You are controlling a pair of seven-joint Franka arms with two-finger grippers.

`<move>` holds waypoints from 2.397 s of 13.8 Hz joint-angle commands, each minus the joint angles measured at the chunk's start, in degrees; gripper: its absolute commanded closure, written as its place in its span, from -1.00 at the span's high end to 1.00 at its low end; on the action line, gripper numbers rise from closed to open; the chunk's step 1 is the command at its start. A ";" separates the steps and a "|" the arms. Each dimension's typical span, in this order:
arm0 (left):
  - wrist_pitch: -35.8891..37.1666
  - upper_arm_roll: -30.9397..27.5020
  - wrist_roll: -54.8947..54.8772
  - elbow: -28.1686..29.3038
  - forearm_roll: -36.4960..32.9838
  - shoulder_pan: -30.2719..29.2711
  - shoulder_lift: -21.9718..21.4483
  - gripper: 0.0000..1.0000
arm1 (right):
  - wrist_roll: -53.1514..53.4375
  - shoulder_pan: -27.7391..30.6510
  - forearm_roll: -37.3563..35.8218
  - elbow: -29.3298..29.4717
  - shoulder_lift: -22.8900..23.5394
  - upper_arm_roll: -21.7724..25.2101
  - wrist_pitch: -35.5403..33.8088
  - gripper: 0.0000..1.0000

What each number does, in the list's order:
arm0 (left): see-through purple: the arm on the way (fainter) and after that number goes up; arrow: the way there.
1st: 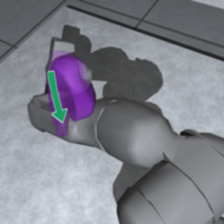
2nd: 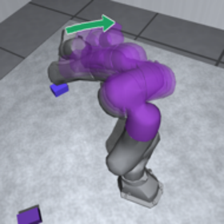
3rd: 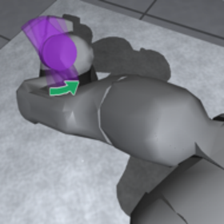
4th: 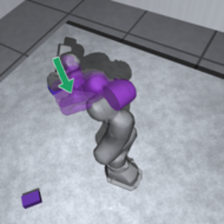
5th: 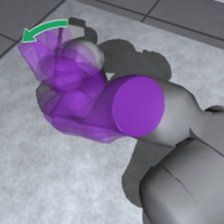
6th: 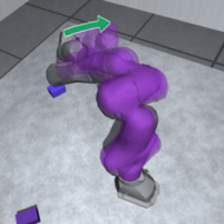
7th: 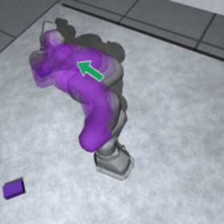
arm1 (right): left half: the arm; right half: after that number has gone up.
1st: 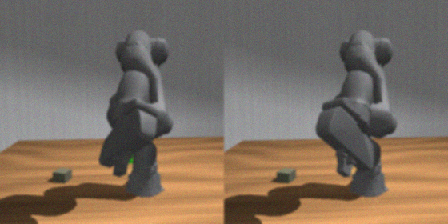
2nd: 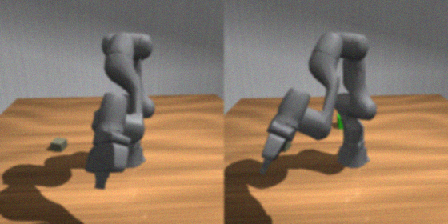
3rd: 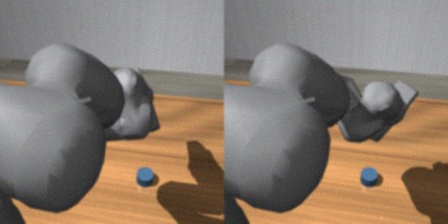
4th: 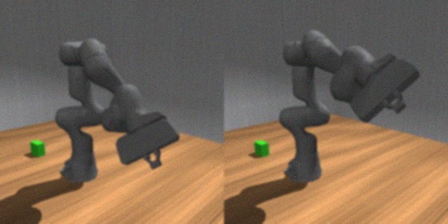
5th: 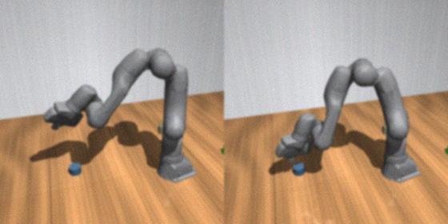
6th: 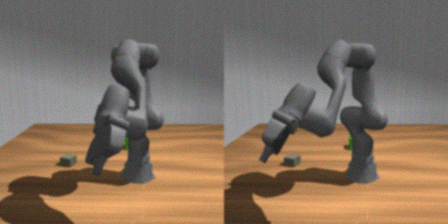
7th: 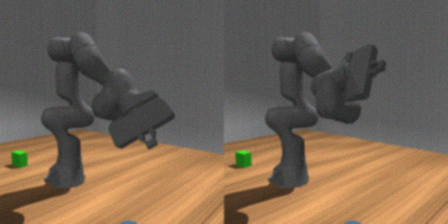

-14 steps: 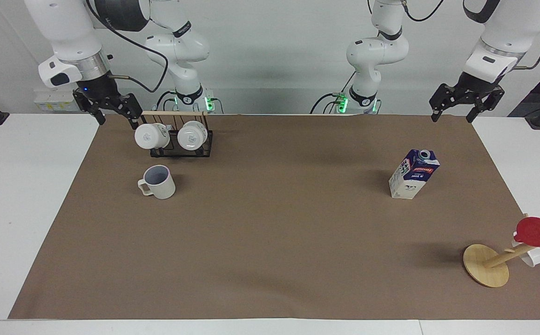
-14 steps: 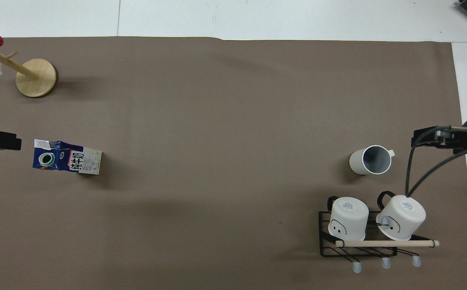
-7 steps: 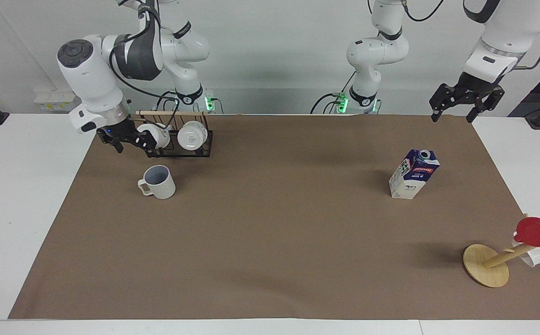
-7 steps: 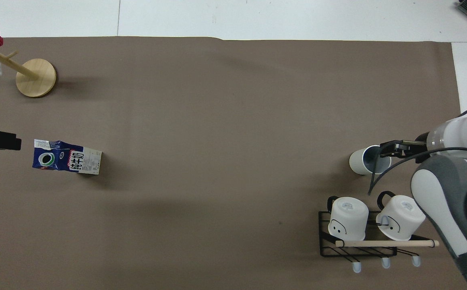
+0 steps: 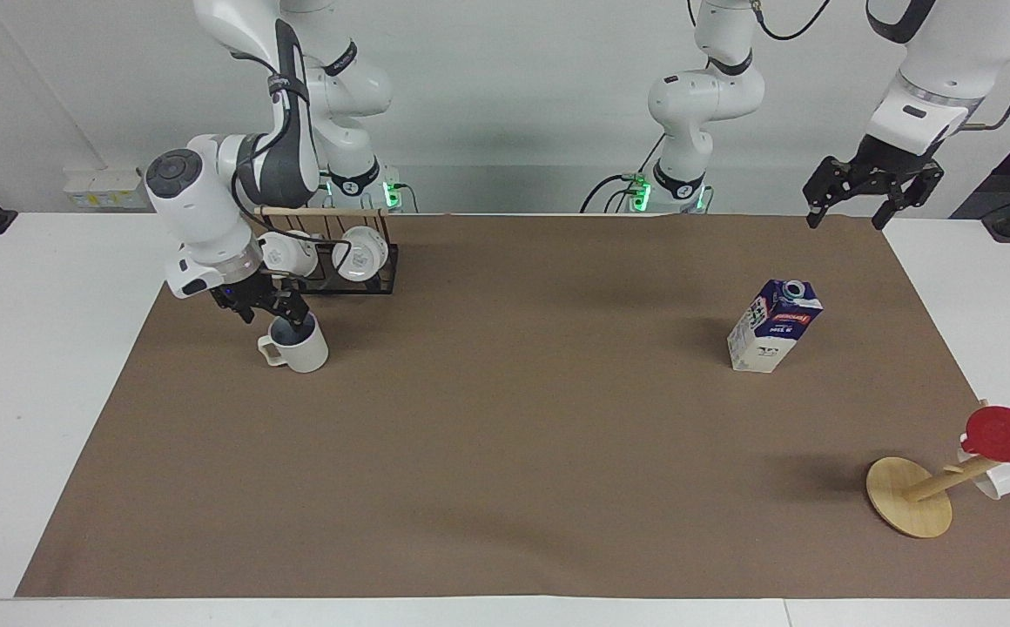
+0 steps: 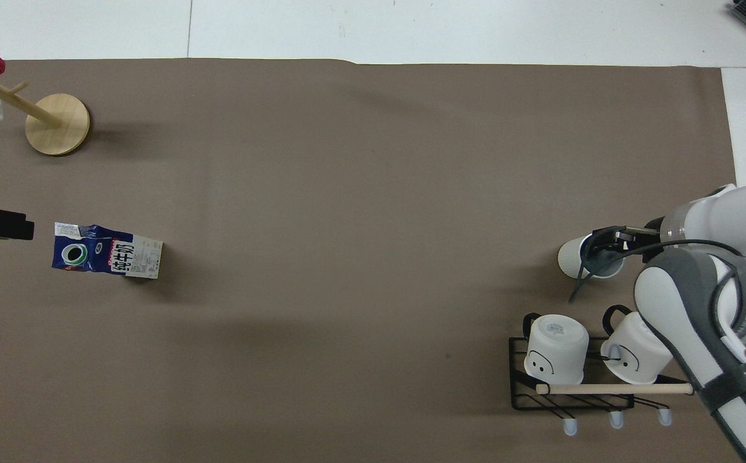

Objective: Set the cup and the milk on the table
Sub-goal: 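Reach the right gripper to the white mug and grasp its rim, then carry the white mug with the right gripper toward the table center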

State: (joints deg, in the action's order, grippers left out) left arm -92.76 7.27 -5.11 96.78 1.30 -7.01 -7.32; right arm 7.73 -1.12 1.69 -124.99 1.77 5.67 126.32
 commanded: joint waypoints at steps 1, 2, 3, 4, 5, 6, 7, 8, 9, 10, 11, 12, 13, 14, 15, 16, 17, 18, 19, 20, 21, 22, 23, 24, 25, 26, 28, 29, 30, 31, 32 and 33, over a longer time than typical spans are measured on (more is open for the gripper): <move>0.91 0.29 0.28 -0.72 -0.77 -0.37 0.11 1.00 | 0.01 0.77 1.03 -2.61 0.16 -0.40 4.53 1.00; 0.91 0.29 0.36 -0.72 -0.77 -0.46 0.11 1.00 | 0.01 0.77 1.03 -3.41 0.16 -0.49 5.59 1.00; 0.91 0.29 0.36 -0.72 -0.77 -0.37 0.11 1.00 | -0.08 0.77 1.03 -4.11 0.42 -0.40 6.65 1.00; 0.91 0.29 0.36 -0.72 -0.77 -0.37 0.11 1.00 | -0.43 0.77 1.03 -4.73 0.43 -0.40 7.27 1.00; 0.91 0.29 0.36 -0.72 -0.77 -0.46 0.11 1.00 | -0.69 0.77 1.03 -4.73 0.43 -0.40 7.27 1.00; 0.91 0.29 0.36 -0.72 -0.77 -0.37 0.11 1.00 | -0.78 0.77 1.03 -4.82 0.43 -0.40 7.19 1.00; 0.91 0.29 0.36 -0.72 -0.77 -0.37 0.11 1.00 | -0.78 0.77 1.03 -4.99 0.34 -0.40 7.19 1.00; 0.91 0.29 0.28 -0.72 -0.77 -0.46 0.11 1.00 | -0.70 1.03 1.03 -5.08 0.34 -0.40 7.10 1.00; 0.91 0.29 0.36 -0.72 -0.77 -0.37 0.11 1.00 | -0.61 1.56 1.03 -5.08 0.25 -0.49 7.10 1.00; 0.83 0.29 0.36 -0.72 -0.77 -0.46 0.11 1.00 | -0.52 1.56 1.03 -5.08 0.25 -0.40 7.01 0.77; 0.91 0.29 0.36 -0.72 -0.77 -0.46 0.11 1.00 | -0.43 1.56 1.03 -5.08 0.25 -0.49 7.01 0.06; 0.91 0.29 0.36 -0.72 -0.77 -0.37 0.11 1.00 | -0.08 1.47 1.12 -5.08 0.25 -0.49 6.84 -0.53; 0.91 0.29 0.36 -0.72 -0.77 -0.37 0.11 1.00 | 0.18 1.47 1.21 -5.08 0.34 -0.49 6.66 -0.97; 0.91 0.29 0.36 -0.72 -0.77 -0.37 0.11 1.00 | 0.44 1.47 1.29 -5.08 0.34 -0.49 6.66 -1.00; 0.83 0.29 0.36 -0.72 -0.77 -0.37 0.11 1.00 | 0.45 1.47 1.29 -5.00 0.34 -0.49 6.57 -1.00; 0.91 0.29 0.36 -0.72 -0.77 -0.46 0.11 1.00 | 0.45 1.39 1.29 -4.82 0.43 -0.49 6.48 -1.00; 0.83 0.29 0.36 -0.72 -0.77 -0.37 0.11 1.00 | -0.08 1.38 1.29 -4.73 0.43 -0.49 6.40 -1.00; 0.91 0.29 0.36 -0.72 -0.77 -0.46 0.11 1.00 | -0.43 1.38 1.21 -4.47 0.51 -0.49 6.40 -1.00; 0.91 0.29 0.36 -0.72 -0.77 -0.37 0.11 1.00 | -1.04 1.30 1.21 -4.47 0.60 -0.49 6.40 -1.00; 0.91 0.29 0.36 -0.72 -0.77 -0.46 0.11 1.00 | -2.09 1.21 1.21 -4.38 0.69 -0.49 6.40 -1.00; 0.91 0.29 0.28 -0.72 -0.77 -0.37 0.11 1.00 | -3.06 1.30 1.21 -4.21 0.86 -0.49 6.31 -1.00; 0.91 0.29 0.36 -0.72 -0.77 -0.46 0.11 1.00 | -4.11 1.30 1.21 -4.12 0.78 -0.49 6.22 -1.00; 0.91 0.29 0.36 -0.72 -0.77 -0.37 0.11 1.00 | -4.47 1.30 1.29 -4.03 0.78 -0.49 6.22 -1.00; 0.83 0.29 0.36 -0.72 -0.77 -0.37 0.11 1.00 | -4.48 1.21 1.29 -4.03 0.87 -0.49 6.22 -1.00; 0.83 0.29 0.36 -0.72 -0.77 -0.46 0.11 1.00 | -4.48 1.30 1.21 -3.94 0.87 -0.49 6.22 -1.00; 0.91 0.29 0.36 -0.72 -0.77 -0.46 0.11 1.00 | -4.48 1.30 1.21 -3.94 0.87 -0.49 6.22 -1.00; 0.91 0.29 0.28 -0.72 -0.77 -0.37 0.11 1.00 | -4.39 1.21 1.21 -3.24 0.08 -0.49 5.78 -1.00; 0.91 0.29 0.36 -0.72 -0.77 -0.37 0.11 1.00 | -4.04 1.03 1.21 -1.76 -0.36 -0.49 3.61 -1.00; 0.91 0.29 0.36 -0.72 -0.77 -0.46 0.11 1.00 | -3.69 0.86 1.29 0.34 -0.63 -0.49 0.89 -1.00; 0.91 0.29 0.36 -0.72 -0.77 -0.37 0.11 1.00 | -3.60 0.77 1.29 2.37 -0.63 -0.49 -1.49 -1.00; 0.91 0.29 0.36 -0.72 -0.77 -0.37 0.11 1.00 | -3.60 0.86 1.29 4.39 -0.63 -0.49 -3.17 -1.00; 0.91 0.29 0.36 -0.72 -0.77 -0.37 0.11 1.00 | -3.60 0.77 1.29 5.71 -0.63 -0.49 -4.05 -1.00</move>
State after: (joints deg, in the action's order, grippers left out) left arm -92.76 7.27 -5.11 96.78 1.30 -7.01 -7.32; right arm 5.14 -0.46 2.00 -122.66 1.54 5.34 125.48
